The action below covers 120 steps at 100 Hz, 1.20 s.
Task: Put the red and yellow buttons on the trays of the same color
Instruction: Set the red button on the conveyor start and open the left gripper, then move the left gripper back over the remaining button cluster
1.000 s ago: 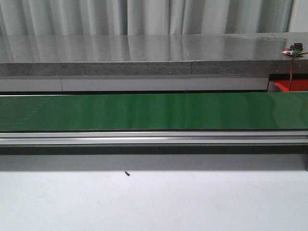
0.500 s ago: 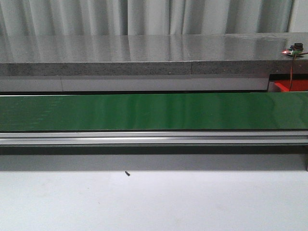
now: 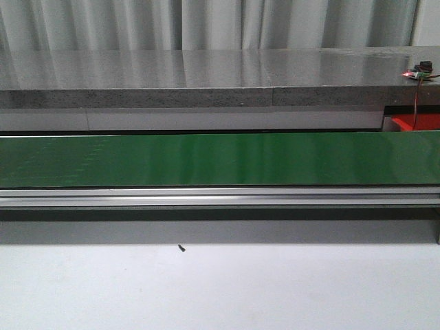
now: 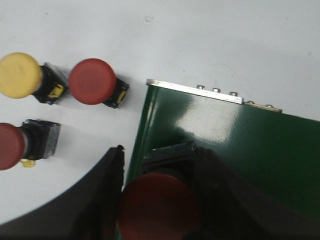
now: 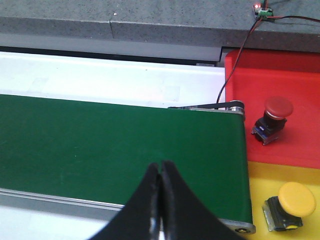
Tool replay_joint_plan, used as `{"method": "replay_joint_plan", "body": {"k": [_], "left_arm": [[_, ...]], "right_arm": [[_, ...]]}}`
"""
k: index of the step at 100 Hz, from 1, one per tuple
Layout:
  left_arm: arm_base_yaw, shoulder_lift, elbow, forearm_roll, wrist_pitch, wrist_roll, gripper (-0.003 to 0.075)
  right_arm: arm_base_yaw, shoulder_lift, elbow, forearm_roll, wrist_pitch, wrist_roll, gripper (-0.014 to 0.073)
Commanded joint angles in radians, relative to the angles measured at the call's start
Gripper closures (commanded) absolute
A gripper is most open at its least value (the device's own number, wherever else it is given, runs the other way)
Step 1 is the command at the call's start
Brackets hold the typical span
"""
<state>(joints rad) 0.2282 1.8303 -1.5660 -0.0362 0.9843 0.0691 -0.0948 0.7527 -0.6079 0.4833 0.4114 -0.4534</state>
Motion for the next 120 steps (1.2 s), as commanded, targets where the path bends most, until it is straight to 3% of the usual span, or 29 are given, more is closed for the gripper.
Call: {"method": "replay_joint_plan", "body": {"k": [1,18,40,47,87,120], "left_arm": [[-0.022,-0.025,-0.031,-0.011,-0.023,-0.001,0.0636],[-0.037,-0.019,-0.031,-0.017,-0.023,0.002,0.0587],[-0.037,-0.019,-0.034,-0.101,-0.018,0.057,0.0198],[-0.037,-0.023,-0.034,-0.12,-0.014,0.063,0.0134],[-0.028,-0.15,-0.034,-0.107,-0.112,0.071,0.0132],[0.13,-0.152,-0.03,-0.101,-0.086,0.048,0.0132]], "right_arm": [[0.001,-0.007,-0.027,0.006,-0.058,-0.01,0.0711],[0.001,-0.007,-0.027,0.006,-0.058,-0.01,0.0711],[0.001,-0.007,-0.027,0.006,-0.058,-0.01,0.0711],[0.001,-0.007,-0.027,0.006,-0.058,-0.01,0.0711],[0.001,-0.007,-0.027,0.006,-0.058,-0.01,0.0711],[0.001,-0.007,-0.027,0.006,-0.058,-0.01,0.0711]]}}
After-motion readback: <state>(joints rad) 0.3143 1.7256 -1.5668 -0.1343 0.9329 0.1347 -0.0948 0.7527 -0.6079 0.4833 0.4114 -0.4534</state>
